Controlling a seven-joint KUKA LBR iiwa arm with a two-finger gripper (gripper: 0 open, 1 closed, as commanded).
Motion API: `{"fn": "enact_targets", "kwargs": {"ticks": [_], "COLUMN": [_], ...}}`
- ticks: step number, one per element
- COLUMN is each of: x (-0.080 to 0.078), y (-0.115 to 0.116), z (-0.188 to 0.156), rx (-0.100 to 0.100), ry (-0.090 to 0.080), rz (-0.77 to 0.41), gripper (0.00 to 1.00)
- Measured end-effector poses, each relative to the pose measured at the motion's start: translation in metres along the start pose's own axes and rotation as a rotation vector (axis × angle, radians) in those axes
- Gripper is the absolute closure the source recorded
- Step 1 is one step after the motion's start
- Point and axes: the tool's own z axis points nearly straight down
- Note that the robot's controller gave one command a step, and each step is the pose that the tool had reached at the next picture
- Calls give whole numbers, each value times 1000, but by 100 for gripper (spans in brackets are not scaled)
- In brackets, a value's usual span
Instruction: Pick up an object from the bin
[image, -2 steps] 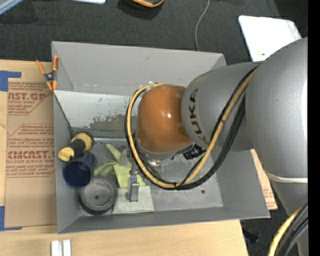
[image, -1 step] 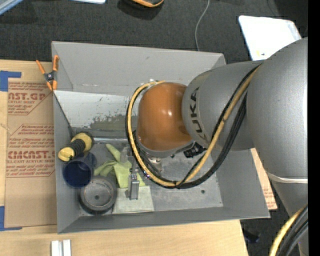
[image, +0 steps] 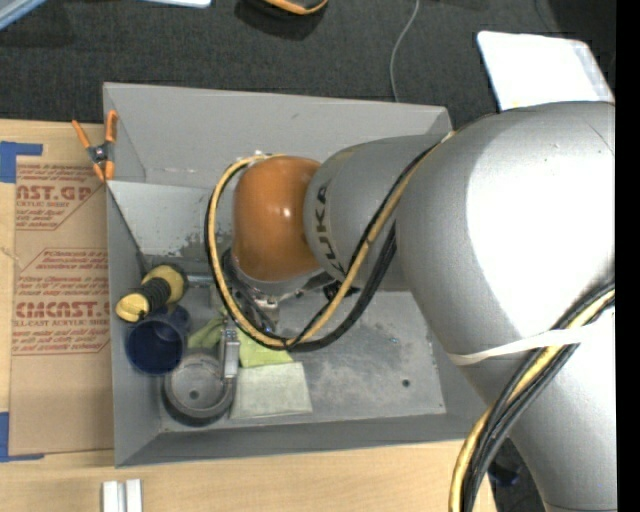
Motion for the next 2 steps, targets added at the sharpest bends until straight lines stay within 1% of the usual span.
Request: {"fn": "enact_targets", "kwargs": {"ticks": [1, 2], "x": [-1, 42], "y": [1, -19], "z": [-4, -5], "rx": [-2, -13], "ry": [-12, -32], "rz": [18, 274], "gripper": [0, 0]}}
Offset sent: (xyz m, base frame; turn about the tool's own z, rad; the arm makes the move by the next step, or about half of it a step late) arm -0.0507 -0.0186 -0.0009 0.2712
